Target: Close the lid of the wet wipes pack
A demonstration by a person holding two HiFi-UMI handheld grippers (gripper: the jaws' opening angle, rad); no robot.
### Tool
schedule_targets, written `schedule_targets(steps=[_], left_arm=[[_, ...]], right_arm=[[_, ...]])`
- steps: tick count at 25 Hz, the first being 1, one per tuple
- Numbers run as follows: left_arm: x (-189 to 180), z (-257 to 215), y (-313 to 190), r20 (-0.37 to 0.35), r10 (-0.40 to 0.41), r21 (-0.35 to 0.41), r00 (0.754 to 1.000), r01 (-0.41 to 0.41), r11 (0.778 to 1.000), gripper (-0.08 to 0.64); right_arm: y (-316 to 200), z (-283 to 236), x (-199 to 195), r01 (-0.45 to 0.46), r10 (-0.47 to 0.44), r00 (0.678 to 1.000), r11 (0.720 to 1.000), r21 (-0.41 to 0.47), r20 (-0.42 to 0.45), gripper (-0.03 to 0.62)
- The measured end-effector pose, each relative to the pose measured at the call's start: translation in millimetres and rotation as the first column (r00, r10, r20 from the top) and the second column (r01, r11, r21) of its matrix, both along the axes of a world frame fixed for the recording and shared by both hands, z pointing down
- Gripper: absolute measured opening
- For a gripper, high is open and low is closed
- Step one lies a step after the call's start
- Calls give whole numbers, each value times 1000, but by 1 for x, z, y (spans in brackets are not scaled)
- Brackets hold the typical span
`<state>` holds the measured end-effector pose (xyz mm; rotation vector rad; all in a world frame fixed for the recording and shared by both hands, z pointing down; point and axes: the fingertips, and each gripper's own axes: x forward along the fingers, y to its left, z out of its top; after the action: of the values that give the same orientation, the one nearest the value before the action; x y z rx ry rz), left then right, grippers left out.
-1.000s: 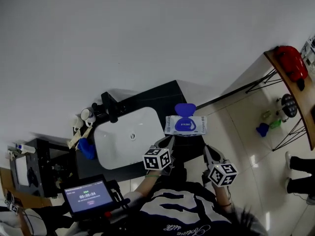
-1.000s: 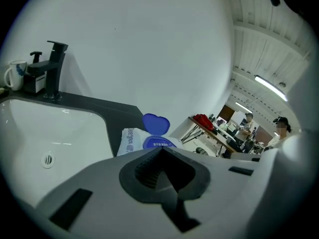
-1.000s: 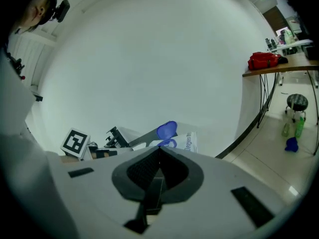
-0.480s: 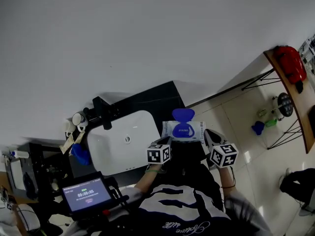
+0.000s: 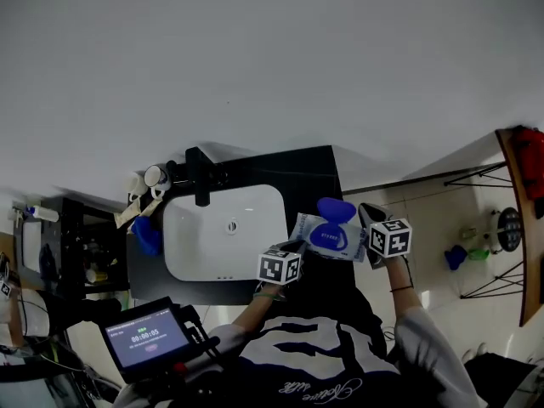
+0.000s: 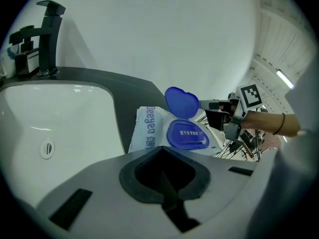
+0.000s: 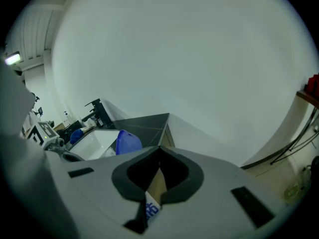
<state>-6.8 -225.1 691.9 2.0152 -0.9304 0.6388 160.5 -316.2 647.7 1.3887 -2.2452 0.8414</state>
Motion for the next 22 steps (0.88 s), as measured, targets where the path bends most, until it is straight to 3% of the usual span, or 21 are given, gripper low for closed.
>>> schedule_targets(steps=[8, 16, 22], left_arm=[[0, 0, 0, 14, -2, -1, 1000, 2, 1000, 0], [-3, -1, -1, 25, -5, 0, 1000, 5, 1000, 0], [-8, -1, -2, 29, -7, 1, 1000, 7, 1000, 0]], right_arm=[[4, -7, -20, 105, -104, 990, 994, -5, 98, -2], [62, -15, -57, 239, -223, 958, 969, -70, 182, -2], [82, -9, -89, 319, -303, 943, 940, -120, 136, -2]])
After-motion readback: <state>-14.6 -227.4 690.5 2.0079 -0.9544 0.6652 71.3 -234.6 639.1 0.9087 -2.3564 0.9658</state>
